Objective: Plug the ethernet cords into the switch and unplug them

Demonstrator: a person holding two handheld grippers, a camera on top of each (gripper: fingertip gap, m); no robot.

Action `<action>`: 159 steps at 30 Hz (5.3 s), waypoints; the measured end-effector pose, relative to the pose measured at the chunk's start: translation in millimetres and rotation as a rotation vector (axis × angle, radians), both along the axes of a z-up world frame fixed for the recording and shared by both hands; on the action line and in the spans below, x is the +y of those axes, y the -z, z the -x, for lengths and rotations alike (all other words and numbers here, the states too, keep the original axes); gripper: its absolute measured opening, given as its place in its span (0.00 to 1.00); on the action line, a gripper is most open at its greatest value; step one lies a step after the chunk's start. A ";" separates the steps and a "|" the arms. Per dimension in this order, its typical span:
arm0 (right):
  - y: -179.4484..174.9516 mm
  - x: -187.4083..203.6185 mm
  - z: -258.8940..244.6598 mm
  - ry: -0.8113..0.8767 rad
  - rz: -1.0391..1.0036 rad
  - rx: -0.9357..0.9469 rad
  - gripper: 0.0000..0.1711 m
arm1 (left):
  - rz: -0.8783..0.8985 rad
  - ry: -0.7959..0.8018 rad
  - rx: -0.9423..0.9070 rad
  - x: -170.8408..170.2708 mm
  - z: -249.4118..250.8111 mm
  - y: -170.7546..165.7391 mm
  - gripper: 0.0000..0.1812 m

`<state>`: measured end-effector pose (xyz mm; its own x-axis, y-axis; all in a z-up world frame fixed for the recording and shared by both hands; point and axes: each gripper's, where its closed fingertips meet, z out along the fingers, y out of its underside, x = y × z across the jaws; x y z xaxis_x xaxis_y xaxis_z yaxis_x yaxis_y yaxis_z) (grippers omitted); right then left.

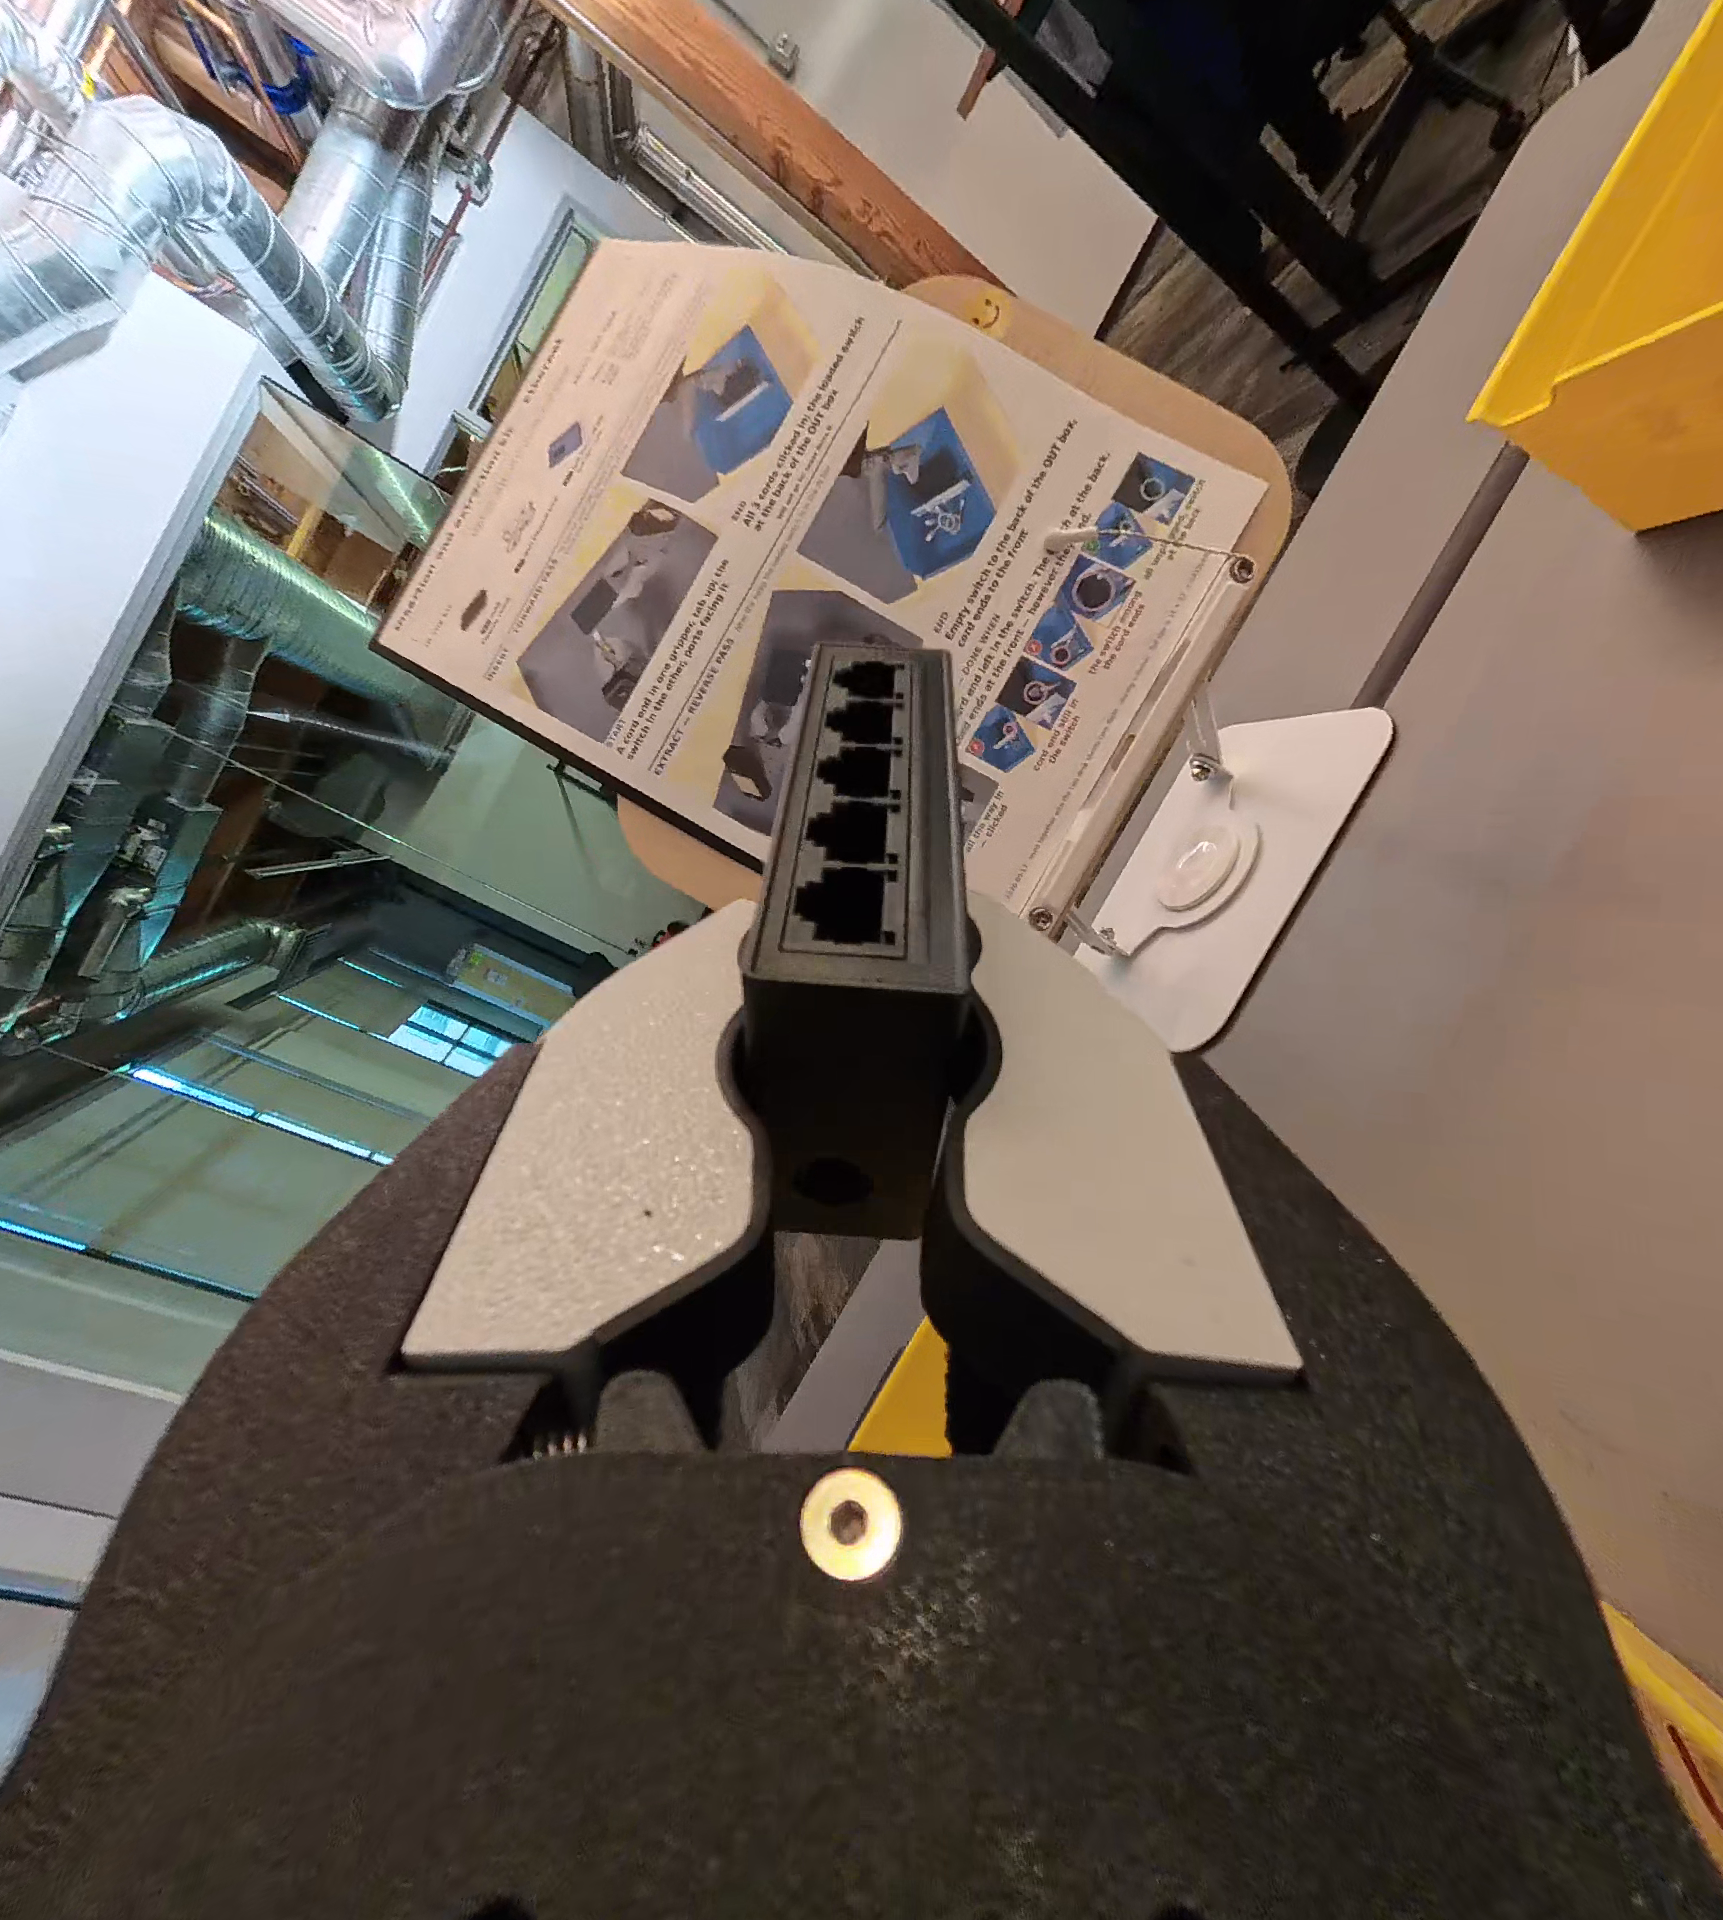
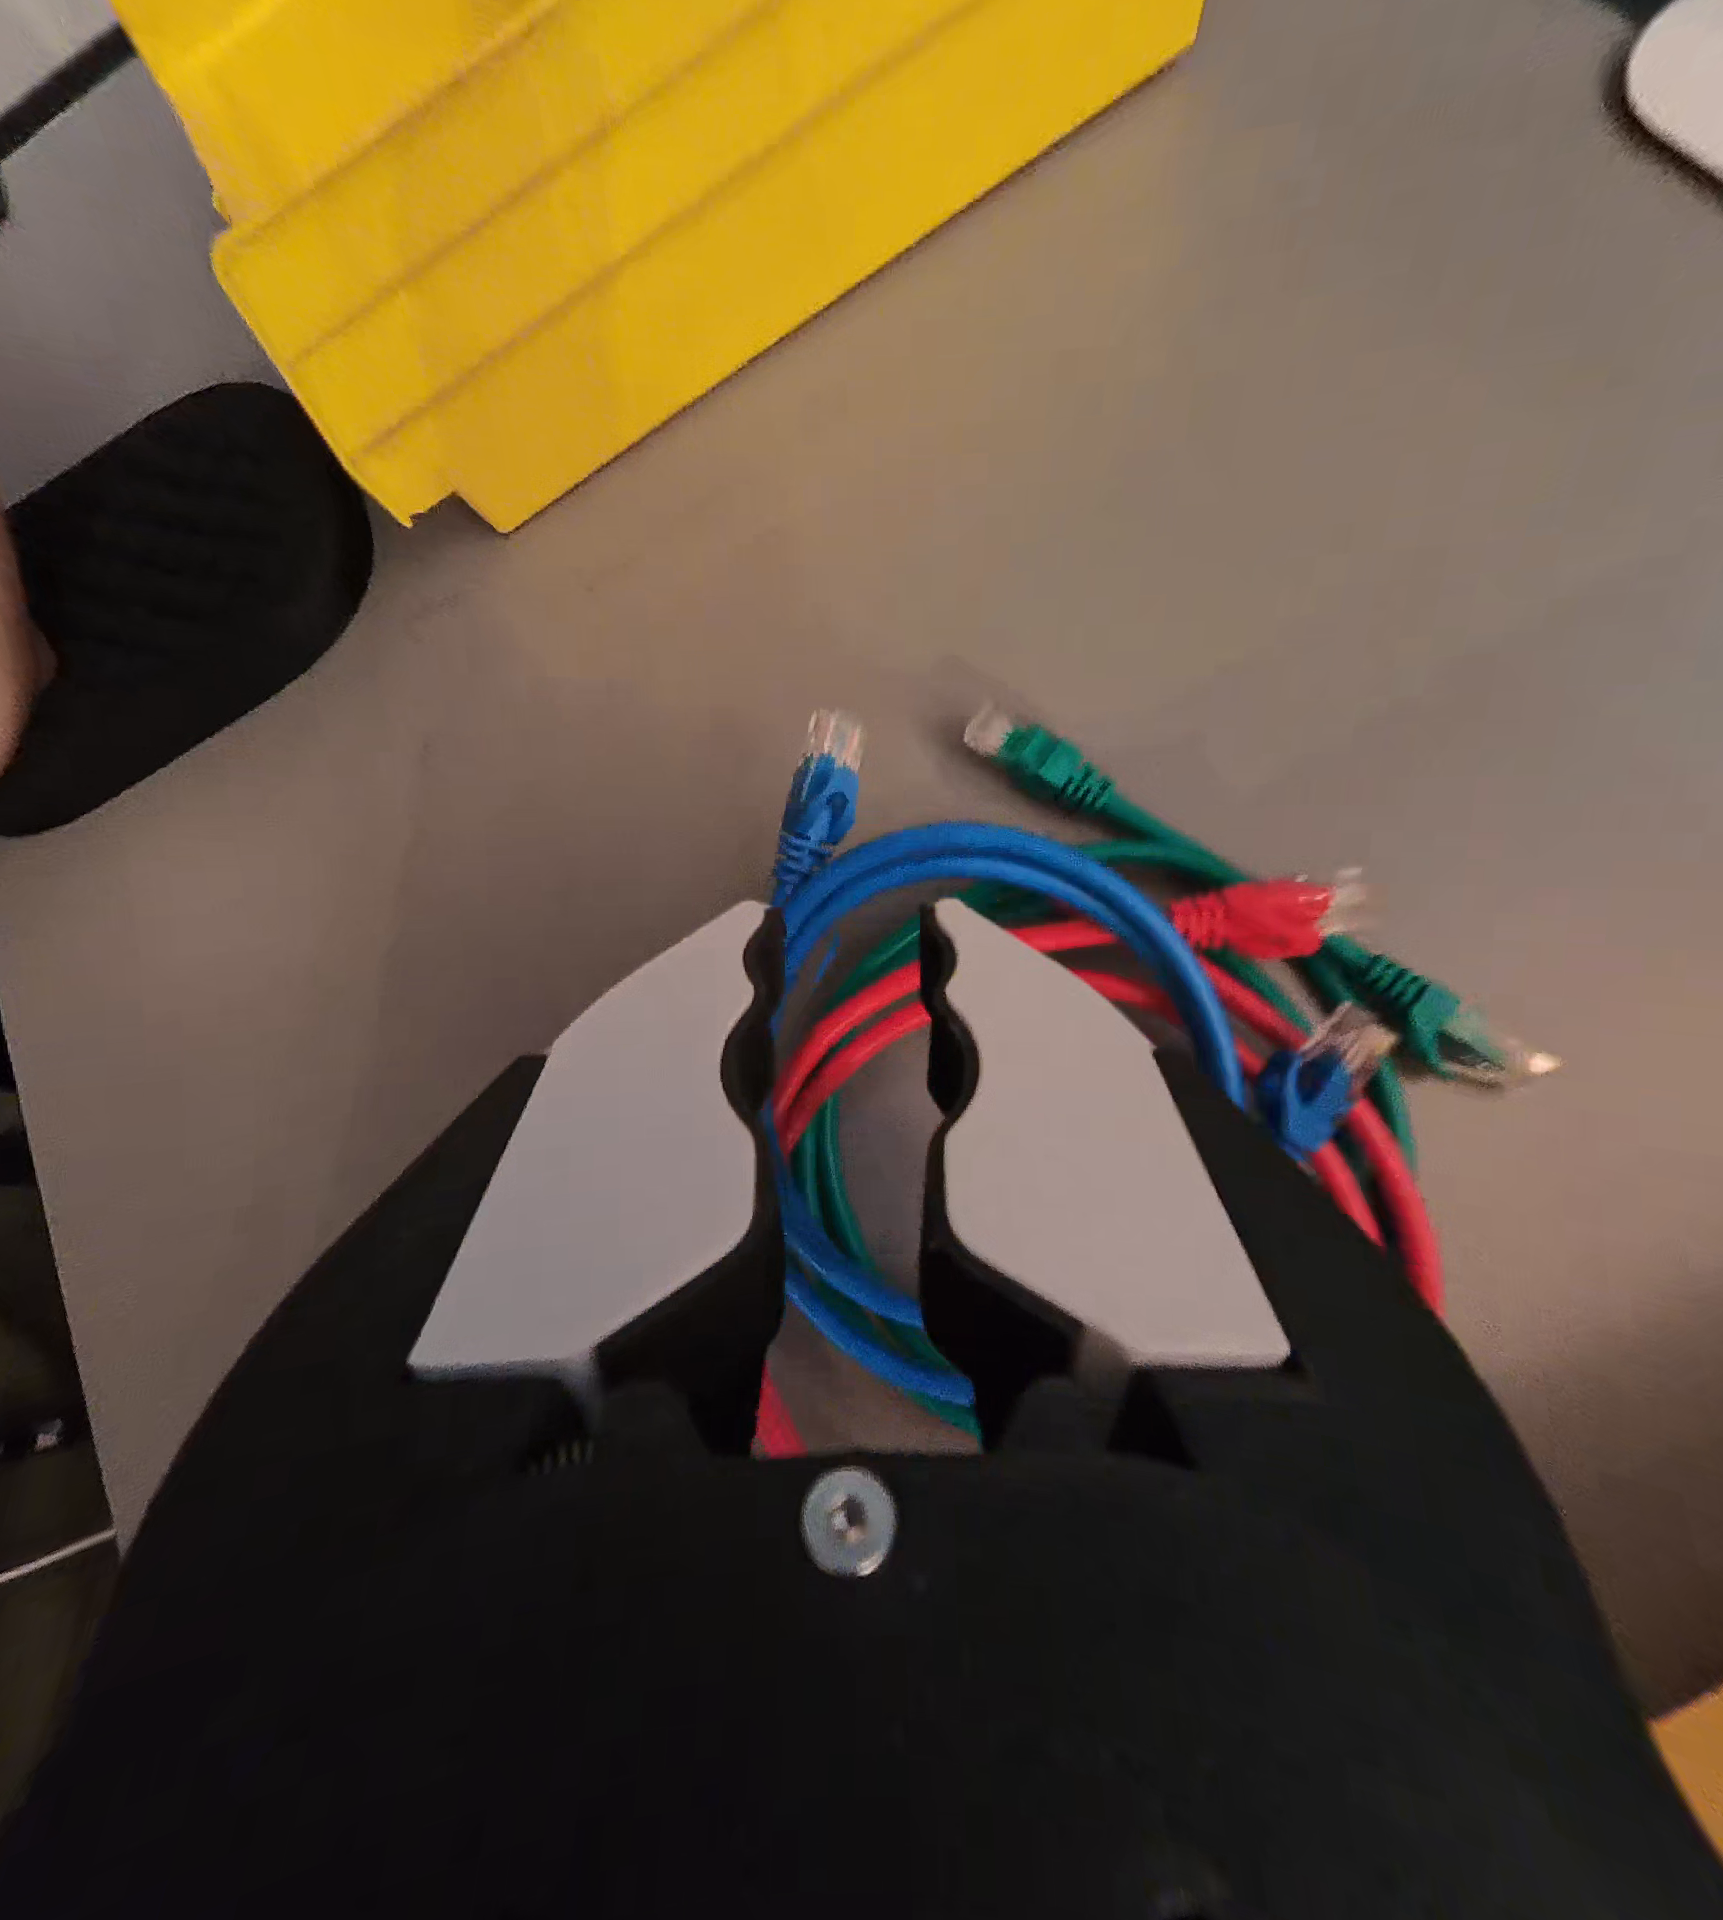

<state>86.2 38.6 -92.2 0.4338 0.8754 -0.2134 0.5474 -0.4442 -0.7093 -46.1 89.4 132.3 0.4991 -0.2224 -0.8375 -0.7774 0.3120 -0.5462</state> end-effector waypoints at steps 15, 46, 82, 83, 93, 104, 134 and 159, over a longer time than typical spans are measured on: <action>39.6 -4.0 25.8 0.162 0.141 0.044 0.21 | 0.004 0.109 -0.008 -10.0 -29.1 1.0 0.16; -190.0 31.5 -17.6 0.168 -0.473 0.103 0.08 | 0.034 0.027 0.234 25.5 -40.8 54.0 0.16; -95.9 46.3 -38.0 0.214 -0.148 -0.260 0.08 | -0.048 0.073 0.591 20.2 -109.7 111.5 0.16; -94.7 46.2 -38.7 0.217 -0.139 -0.262 0.08 | -0.051 0.082 0.594 19.4 -110.9 112.3 0.16; -96.2 46.8 -38.3 0.194 -0.149 -0.250 0.08 | -0.073 0.164 0.610 10.9 -121.7 117.2 0.16; -108.3 45.5 -36.1 0.200 -0.210 -0.233 0.08 | -0.161 0.127 0.523 19.1 -116.8 102.9 0.16; -206.5 44.1 -11.0 0.280 -0.658 0.139 0.08 | -0.136 0.087 0.032 -1.1 -97.4 20.6 0.57; -206.8 44.9 5.7 0.278 -0.624 0.252 0.08 | 0.326 0.361 -0.596 0.8 -91.7 12.0 0.44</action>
